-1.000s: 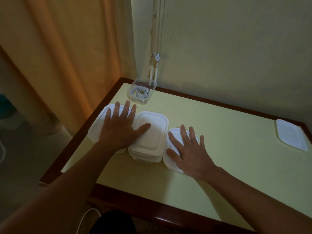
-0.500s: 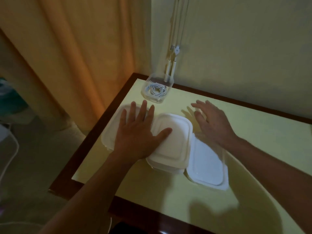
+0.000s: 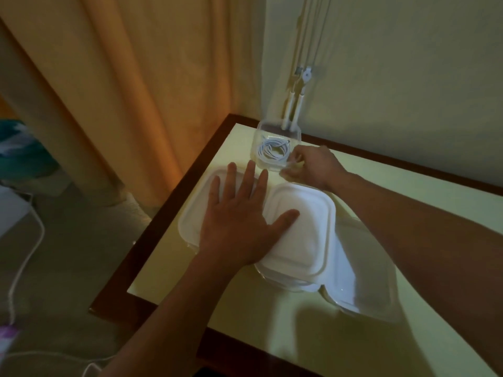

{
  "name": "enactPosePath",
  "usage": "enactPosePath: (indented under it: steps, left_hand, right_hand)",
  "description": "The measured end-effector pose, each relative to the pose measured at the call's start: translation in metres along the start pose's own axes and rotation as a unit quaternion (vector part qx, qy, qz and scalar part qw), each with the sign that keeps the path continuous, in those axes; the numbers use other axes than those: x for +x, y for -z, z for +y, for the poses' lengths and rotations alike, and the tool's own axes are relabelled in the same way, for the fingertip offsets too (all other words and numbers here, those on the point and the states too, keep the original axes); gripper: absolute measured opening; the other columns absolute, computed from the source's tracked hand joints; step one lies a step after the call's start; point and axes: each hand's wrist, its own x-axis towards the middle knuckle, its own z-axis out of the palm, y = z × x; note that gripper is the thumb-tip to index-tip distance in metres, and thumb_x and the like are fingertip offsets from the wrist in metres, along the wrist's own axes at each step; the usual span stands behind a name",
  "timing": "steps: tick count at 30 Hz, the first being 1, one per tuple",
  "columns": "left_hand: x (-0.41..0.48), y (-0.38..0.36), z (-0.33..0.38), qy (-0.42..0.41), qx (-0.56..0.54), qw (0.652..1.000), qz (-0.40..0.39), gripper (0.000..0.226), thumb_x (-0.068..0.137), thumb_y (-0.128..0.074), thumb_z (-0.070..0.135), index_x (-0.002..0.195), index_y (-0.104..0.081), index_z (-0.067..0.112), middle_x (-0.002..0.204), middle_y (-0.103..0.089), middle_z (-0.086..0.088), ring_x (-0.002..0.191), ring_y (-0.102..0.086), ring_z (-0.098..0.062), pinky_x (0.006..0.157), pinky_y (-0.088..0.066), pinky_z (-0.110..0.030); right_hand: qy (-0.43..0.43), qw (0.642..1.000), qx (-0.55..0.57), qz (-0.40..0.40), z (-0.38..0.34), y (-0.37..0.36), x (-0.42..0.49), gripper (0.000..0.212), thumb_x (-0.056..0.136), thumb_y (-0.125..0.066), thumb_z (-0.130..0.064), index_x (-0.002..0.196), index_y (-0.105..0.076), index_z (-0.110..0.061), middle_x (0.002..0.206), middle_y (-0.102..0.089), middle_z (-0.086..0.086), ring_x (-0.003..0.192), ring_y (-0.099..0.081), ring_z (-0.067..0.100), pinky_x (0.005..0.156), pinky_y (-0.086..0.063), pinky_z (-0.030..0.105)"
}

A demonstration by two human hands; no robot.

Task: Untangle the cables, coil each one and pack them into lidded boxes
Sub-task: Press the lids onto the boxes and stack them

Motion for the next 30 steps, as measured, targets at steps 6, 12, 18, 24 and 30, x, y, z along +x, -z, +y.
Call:
enactPosePath:
  steps: [6, 12, 18, 24, 30]
  left_hand:
    - [0.0, 0.002, 0.0, 0.001, 0.0, 1.0, -0.007, 0.095, 0.085, -0.008, 0.086, 0.159, 0.005, 0.028, 0.167, 0.016, 0.002, 0.152, 0.019, -0.024, 0.123, 0.006, -0.051]
    - [0.0, 0.007, 0.0, -0.008, -0.006, 1.0, -0.002, 0.104, 0.076, 0.001, 0.09, 0.159, -0.005, 0.028, 0.168, 0.003, 0.001, 0.154, 0.007, -0.026, 0.124, 0.001, -0.052]
    - [0.003, 0.014, 0.0, -0.023, 0.047, 0.999, -0.003, 0.118, 0.069, 0.013, 0.092, 0.156, -0.025, 0.022, 0.165, -0.02, -0.005, 0.152, -0.016, -0.031, 0.119, -0.015, -0.06]
    - [0.002, 0.032, 0.064, -0.037, -0.062, 0.997, 0.04, 0.088, 0.087, -0.022, 0.075, 0.155, -0.032, 0.02, 0.165, -0.022, -0.002, 0.153, -0.016, -0.028, 0.122, -0.007, -0.052]
    - [-0.02, 0.013, 0.19, -0.203, -0.175, 0.963, 0.036, 0.079, 0.091, -0.042, 0.067, 0.154, -0.036, 0.019, 0.163, -0.026, -0.003, 0.151, -0.022, -0.024, 0.123, -0.017, -0.043]
  right_hand:
    - [-0.027, 0.996, 0.05, 0.063, 0.028, 0.021, -0.035, 0.026, 0.079, -0.085, -0.038, 0.075, -0.063, -0.026, 0.081, -0.068, -0.003, 0.083, -0.062, 0.021, 0.073, -0.048, 0.033]
    - [-0.065, 0.989, 0.072, 0.113, 0.071, 0.055, -0.097, 0.032, 0.076, -0.085, -0.042, 0.068, -0.056, -0.034, 0.088, -0.072, 0.0, 0.097, -0.066, 0.025, 0.083, -0.053, 0.039]
    - [-0.124, 0.976, 0.086, 0.158, 0.117, 0.088, -0.184, 0.03, 0.075, -0.087, -0.04, 0.072, -0.06, -0.028, 0.086, -0.074, -0.003, 0.093, -0.072, 0.015, 0.083, -0.057, 0.038]
    - [-0.191, 0.965, 0.093, 0.155, 0.165, 0.084, -0.27, 0.029, 0.078, -0.084, -0.045, 0.073, -0.059, -0.032, 0.088, -0.072, 0.0, 0.099, -0.068, 0.022, 0.083, -0.057, 0.042]
    - [-0.198, 0.96, 0.095, 0.175, 0.196, 0.072, -0.332, 0.023, 0.083, -0.08, -0.042, 0.078, -0.062, -0.029, 0.076, -0.071, -0.003, 0.073, -0.068, 0.019, 0.068, -0.055, 0.036]
